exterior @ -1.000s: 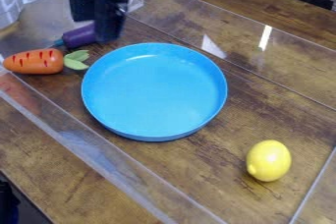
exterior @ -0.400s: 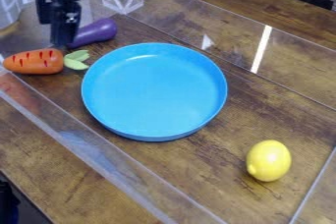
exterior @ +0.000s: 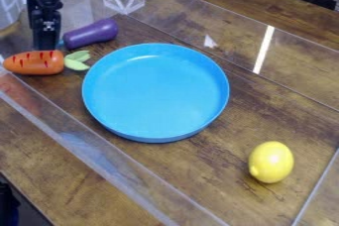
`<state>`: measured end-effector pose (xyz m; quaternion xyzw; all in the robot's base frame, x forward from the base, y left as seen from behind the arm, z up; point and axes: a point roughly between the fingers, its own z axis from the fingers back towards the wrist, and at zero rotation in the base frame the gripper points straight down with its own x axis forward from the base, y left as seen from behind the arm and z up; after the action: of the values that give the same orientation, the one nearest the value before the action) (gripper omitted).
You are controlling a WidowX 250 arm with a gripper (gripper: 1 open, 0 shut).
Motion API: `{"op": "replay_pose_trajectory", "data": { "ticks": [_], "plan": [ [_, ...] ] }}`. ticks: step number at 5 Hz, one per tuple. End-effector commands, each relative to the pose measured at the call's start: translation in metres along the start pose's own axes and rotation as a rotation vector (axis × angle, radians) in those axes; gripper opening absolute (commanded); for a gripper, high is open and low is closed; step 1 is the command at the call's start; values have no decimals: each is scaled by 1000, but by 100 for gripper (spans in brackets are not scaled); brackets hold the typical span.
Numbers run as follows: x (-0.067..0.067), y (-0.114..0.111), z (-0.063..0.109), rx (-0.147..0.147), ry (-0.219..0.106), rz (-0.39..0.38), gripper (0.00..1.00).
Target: Move the carrot to the right side
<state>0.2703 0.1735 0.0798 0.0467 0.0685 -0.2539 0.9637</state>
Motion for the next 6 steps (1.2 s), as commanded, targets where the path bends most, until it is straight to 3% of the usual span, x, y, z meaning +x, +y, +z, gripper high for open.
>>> {"op": "replay_pose_trajectory", "data": {
  "ticks": [1,2,4,6],
  "plan": [
    [-7,14,-12,30,-19,13,100],
    [-6,16,-34,33,-5,33,100],
    [-8,-1,-25,55,-7,40,100],
    [6,17,-44,57,-15,51,100]
  ]
}}
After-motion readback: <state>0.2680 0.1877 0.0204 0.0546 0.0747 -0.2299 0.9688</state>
